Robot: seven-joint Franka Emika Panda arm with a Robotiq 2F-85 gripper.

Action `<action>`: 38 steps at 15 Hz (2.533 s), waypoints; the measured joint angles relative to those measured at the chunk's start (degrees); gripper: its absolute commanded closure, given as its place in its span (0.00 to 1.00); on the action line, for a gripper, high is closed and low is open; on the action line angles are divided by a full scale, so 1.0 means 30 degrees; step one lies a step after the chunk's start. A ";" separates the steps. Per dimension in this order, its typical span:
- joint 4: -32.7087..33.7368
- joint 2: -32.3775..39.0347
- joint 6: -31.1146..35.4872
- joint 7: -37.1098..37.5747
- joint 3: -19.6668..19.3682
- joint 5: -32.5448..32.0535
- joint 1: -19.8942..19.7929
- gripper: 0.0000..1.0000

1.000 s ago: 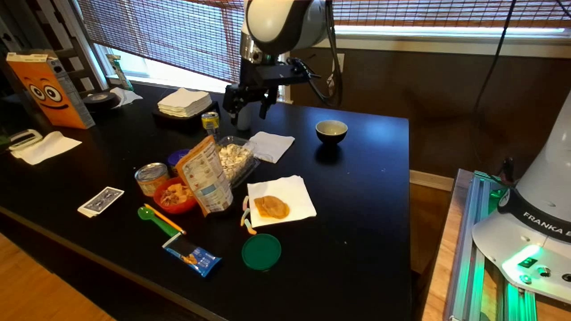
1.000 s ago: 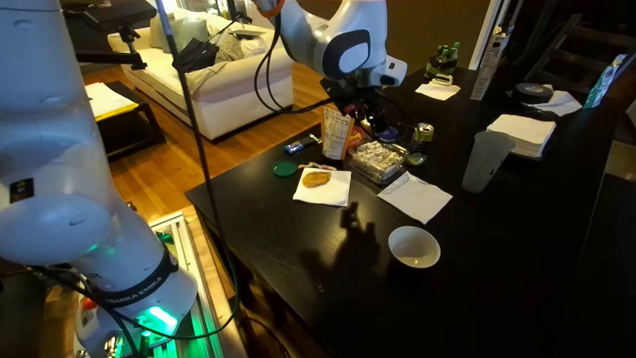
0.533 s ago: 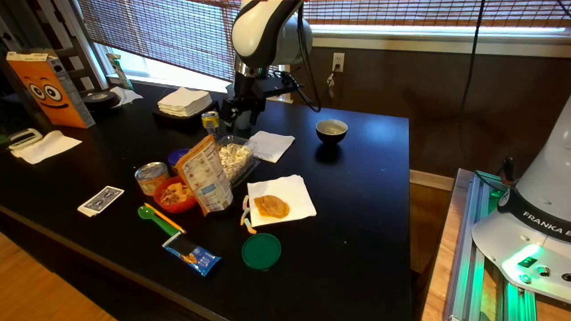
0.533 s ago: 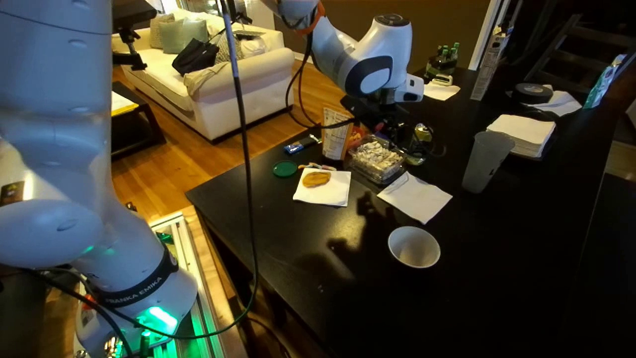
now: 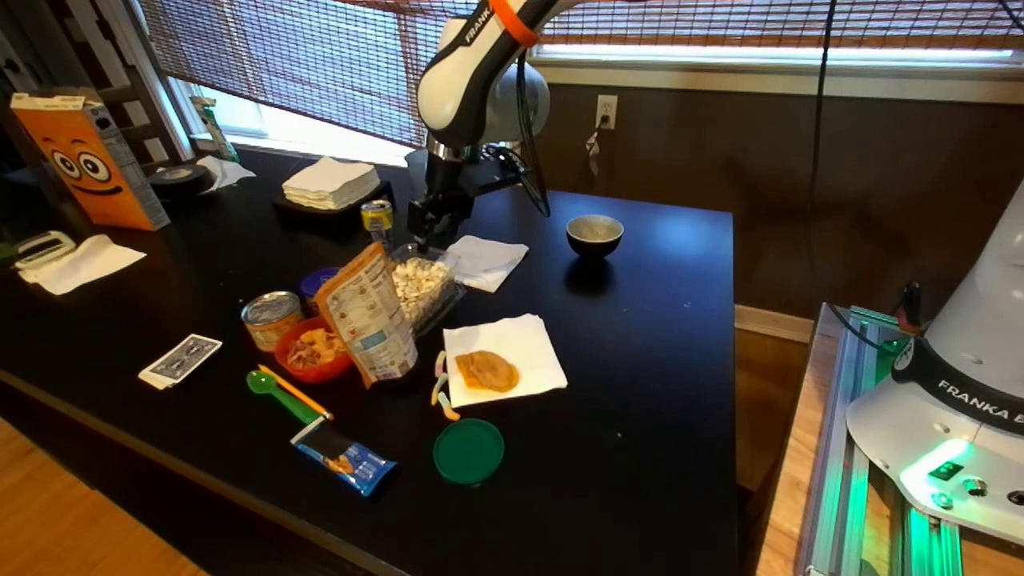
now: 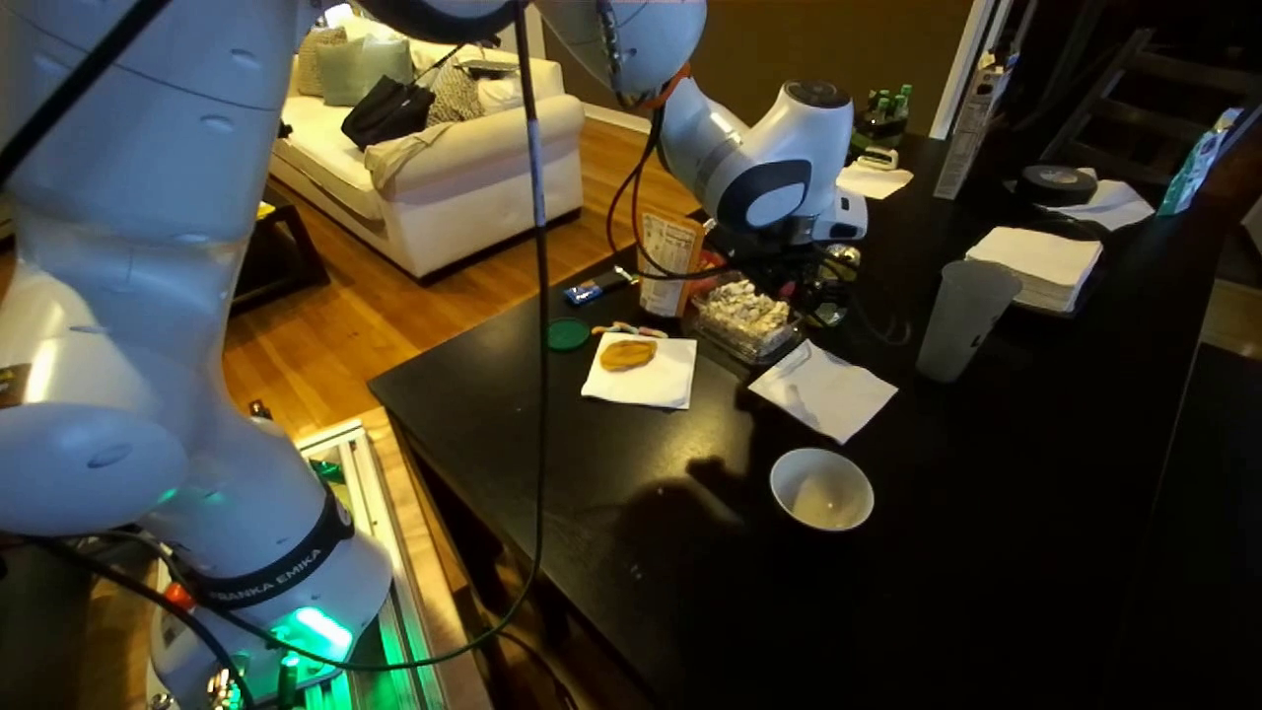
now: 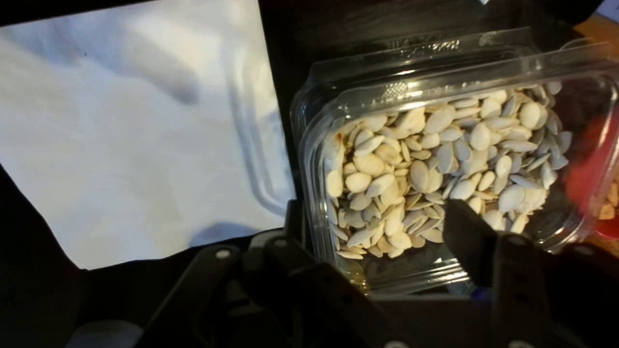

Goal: Move the black bowl to the right then push the clear container forwards.

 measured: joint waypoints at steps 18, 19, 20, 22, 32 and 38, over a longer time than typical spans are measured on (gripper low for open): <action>0.1709 0.1944 -0.0162 -0.1778 0.1392 0.0020 -0.1826 0.76; 0.1709 0.1944 -0.0306 -0.1876 0.1443 0.0024 -0.1890 0.80; 0.1708 0.1945 -0.0490 -0.1970 0.1485 0.0030 -0.1952 0.91; 0.1707 0.1968 -0.0776 -0.2158 0.1517 0.0041 -0.2035 0.97; 0.1561 0.1901 -0.1028 -0.2261 0.1495 0.0327 -0.2238 0.99; 0.0500 0.1300 -0.0996 -0.2300 0.1469 0.1194 -0.2995 0.99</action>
